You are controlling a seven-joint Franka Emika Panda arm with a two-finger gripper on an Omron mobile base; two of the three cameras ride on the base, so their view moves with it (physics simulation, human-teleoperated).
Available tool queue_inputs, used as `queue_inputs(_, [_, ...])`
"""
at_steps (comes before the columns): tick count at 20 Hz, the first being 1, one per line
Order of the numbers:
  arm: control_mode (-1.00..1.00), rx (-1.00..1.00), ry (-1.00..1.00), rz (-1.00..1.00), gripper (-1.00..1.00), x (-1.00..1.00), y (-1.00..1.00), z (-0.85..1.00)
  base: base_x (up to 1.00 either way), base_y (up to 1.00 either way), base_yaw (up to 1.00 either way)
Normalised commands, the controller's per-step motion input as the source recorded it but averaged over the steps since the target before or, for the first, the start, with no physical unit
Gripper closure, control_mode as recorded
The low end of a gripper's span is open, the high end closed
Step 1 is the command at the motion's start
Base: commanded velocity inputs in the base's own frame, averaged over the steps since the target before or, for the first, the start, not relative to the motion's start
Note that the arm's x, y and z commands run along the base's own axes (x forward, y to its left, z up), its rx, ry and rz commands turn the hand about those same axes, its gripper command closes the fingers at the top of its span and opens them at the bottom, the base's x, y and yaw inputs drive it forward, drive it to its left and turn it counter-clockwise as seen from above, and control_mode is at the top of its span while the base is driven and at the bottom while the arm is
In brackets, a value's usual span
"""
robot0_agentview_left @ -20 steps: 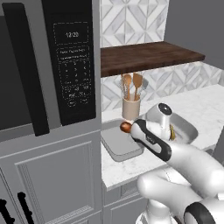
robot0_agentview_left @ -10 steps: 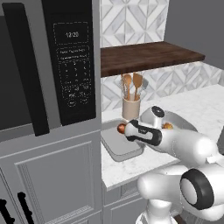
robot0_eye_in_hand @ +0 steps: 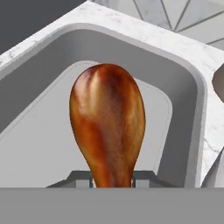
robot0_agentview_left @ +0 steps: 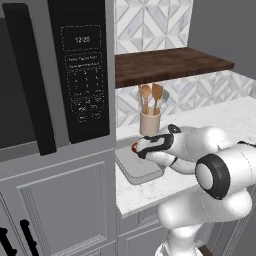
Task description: Place one tomato and one chicken drumstick in each tupperware on the nearby counter, to pack two identical lunches.
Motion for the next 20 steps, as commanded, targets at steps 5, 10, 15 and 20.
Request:
queue_inputs(5, [-1.00, 0.00, 0.00, 0.00, 1.00, 0.21, 0.01, -0.20, 0.00, 0.00, 0.00])
queue_inputs(10, [-1.00, -0.01, -0.03, 0.00, -1.00, 0.00, 0.09, 0.03, 0.00, 0.00, 0.00])
queue_inputs(15, [-1.00, 0.00, -0.09, 0.00, -1.00, -0.09, 0.01, 0.93, 0.00, 0.00, 0.00])
queue_inputs(20, [-1.00, 0.00, -0.02, -0.10, -1.00, -0.24, -0.25, 1.00, 0.00, 0.00, 0.00])
